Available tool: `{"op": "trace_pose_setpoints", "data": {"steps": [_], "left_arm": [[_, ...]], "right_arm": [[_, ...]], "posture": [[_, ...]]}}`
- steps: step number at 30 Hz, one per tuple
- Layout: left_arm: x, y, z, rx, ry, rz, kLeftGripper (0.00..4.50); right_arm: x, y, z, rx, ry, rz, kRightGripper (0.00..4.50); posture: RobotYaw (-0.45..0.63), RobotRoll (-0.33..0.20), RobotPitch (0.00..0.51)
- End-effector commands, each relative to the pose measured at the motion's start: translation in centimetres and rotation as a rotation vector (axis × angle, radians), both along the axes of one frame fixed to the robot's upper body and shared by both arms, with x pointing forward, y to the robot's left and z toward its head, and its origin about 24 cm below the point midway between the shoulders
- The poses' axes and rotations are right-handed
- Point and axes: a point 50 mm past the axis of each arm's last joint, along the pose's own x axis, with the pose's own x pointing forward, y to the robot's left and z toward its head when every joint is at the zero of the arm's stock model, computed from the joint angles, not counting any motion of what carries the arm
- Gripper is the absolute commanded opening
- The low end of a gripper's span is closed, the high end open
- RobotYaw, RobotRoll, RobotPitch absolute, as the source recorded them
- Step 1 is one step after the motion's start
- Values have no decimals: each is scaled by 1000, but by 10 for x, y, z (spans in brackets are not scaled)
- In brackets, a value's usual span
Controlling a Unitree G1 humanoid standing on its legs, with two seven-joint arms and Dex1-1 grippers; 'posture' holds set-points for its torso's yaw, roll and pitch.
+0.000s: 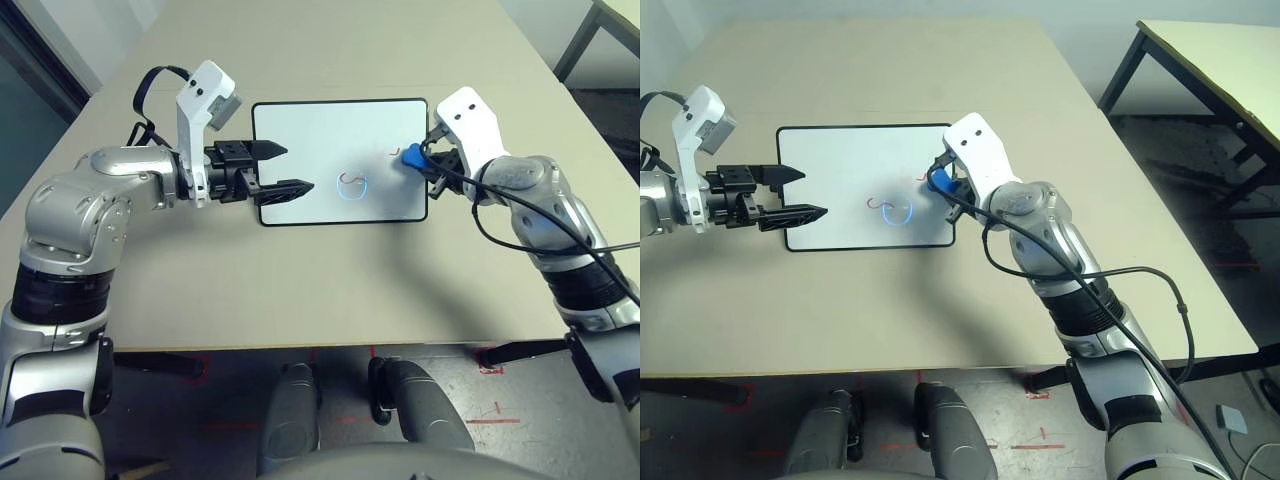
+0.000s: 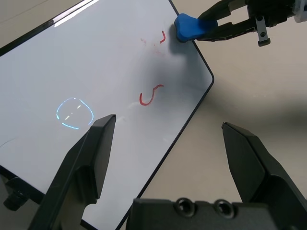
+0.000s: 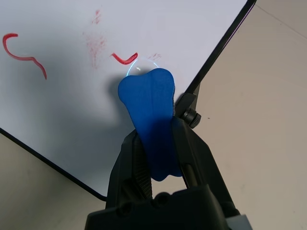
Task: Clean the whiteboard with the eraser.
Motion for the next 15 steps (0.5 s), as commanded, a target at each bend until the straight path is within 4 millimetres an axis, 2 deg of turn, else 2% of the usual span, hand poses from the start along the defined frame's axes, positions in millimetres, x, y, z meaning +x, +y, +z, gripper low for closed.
{"op": "trace_pose_setpoints", "data": {"steps": [1, 9, 15], "left_arm": [[0, -1, -1, 11, 4, -1, 4500], [-3, -1, -1, 10, 4, 7, 4500], [-4, -1, -2, 5, 5, 13, 4500]], "right_arm": [[4, 5, -7, -32, 20, 23, 853], [15, 22, -15, -92, 22, 71, 853], [22, 40, -12, -115, 6, 116, 851]], "posture": [[39, 0, 138], [61, 0, 143], [70, 0, 145]]}}
